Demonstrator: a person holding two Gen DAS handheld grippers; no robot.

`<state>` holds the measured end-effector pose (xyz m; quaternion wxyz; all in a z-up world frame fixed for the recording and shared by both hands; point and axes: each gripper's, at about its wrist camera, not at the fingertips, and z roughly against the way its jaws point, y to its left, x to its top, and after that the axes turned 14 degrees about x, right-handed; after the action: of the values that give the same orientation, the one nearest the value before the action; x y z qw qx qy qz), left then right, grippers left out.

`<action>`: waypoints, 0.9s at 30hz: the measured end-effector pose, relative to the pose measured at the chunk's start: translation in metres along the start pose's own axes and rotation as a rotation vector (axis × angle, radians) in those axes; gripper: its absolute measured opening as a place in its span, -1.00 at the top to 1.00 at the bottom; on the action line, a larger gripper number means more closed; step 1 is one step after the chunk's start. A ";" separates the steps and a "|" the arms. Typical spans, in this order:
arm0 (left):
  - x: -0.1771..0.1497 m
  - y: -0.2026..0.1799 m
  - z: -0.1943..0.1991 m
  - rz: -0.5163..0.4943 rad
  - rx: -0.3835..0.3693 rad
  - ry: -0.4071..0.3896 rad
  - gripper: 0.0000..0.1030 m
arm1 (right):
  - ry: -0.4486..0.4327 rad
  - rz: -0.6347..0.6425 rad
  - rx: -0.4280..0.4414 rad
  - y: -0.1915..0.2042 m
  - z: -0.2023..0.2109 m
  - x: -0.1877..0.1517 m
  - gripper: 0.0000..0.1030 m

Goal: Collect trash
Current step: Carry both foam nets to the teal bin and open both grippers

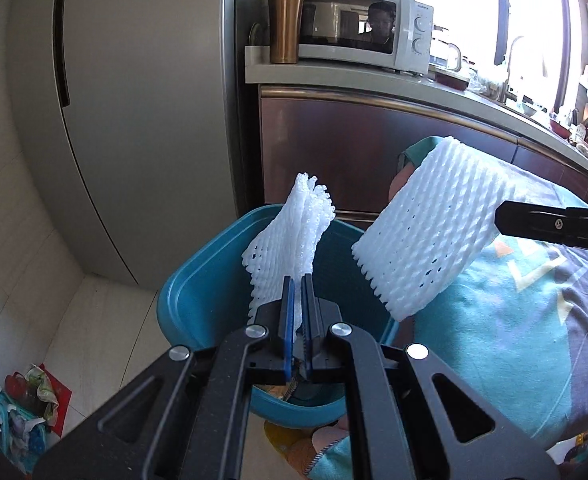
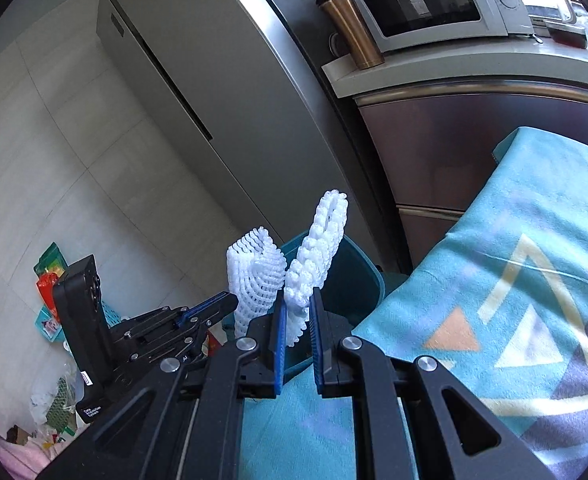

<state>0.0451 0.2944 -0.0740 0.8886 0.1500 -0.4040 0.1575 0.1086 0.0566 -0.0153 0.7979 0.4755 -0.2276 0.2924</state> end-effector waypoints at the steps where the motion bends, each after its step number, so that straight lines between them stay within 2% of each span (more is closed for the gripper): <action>1: 0.000 0.000 -0.003 0.001 0.004 0.007 0.92 | 0.010 -0.003 -0.003 -0.001 -0.005 0.001 0.80; 12: 0.004 -0.005 -0.032 -0.004 0.045 0.052 0.91 | 0.099 -0.024 -0.038 -0.001 -0.049 0.005 0.77; 15: 0.002 -0.006 -0.038 -0.002 0.054 0.066 0.89 | 0.124 -0.045 -0.048 -0.003 -0.058 0.004 0.65; 17: 0.000 -0.007 -0.042 -0.001 0.052 0.078 0.86 | 0.129 -0.058 -0.055 -0.005 -0.060 0.002 0.58; 22: -0.005 -0.009 -0.048 0.008 0.054 0.092 0.83 | 0.116 -0.070 -0.056 -0.005 -0.056 0.002 0.57; 27: -0.008 -0.005 -0.039 0.027 0.048 0.073 0.68 | 0.101 -0.070 -0.050 -0.004 -0.045 -0.003 0.57</action>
<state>0.0682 0.3036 -0.1055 0.8967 0.1600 -0.3693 0.1843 0.1130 0.0945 -0.0402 0.8297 0.4477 -0.1775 0.2822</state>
